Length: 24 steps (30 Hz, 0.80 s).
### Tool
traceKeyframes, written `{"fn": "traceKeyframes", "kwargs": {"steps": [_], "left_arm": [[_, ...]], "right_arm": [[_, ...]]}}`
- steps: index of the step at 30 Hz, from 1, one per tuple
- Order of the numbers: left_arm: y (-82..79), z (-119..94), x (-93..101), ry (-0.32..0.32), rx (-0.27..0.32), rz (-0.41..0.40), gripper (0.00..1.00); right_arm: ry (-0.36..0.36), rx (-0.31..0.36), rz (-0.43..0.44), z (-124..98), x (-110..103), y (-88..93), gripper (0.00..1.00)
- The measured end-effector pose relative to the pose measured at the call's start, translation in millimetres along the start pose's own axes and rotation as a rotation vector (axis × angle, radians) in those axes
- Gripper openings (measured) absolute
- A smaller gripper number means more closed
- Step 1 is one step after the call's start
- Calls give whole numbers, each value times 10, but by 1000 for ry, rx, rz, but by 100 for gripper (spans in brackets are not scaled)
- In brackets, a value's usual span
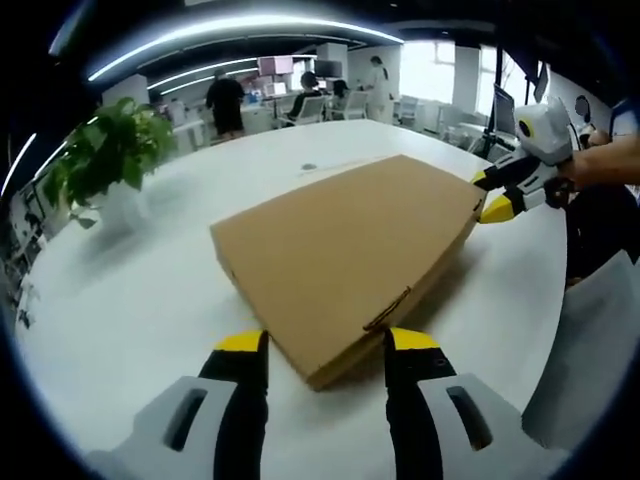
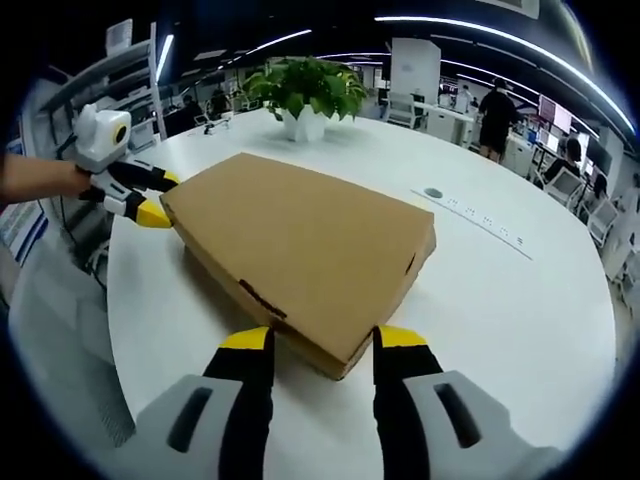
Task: Operate the shoe box by opening the lid, removing the specified soft item, and placing it in the target area until the item is outside and the box remains undamaged.
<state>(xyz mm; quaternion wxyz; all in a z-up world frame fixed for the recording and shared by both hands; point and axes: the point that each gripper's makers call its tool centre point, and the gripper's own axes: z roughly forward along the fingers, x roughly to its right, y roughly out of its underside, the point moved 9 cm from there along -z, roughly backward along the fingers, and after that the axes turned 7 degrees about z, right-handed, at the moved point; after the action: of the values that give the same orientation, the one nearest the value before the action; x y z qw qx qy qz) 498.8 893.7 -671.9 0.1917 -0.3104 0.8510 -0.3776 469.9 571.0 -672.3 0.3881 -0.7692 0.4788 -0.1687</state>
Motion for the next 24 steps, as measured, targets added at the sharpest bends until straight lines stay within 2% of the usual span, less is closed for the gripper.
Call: {"fn": "traceKeyframes", "kwargs": {"steps": [14, 24], "left_arm": [[124, -148, -185, 44, -16, 32, 45], [203, -261, -313, 68, -49, 51, 45]], "right_arm": [[-8, 16, 12, -7, -294, 55, 32], [-22, 25, 15, 15, -513, 76, 31]]}}
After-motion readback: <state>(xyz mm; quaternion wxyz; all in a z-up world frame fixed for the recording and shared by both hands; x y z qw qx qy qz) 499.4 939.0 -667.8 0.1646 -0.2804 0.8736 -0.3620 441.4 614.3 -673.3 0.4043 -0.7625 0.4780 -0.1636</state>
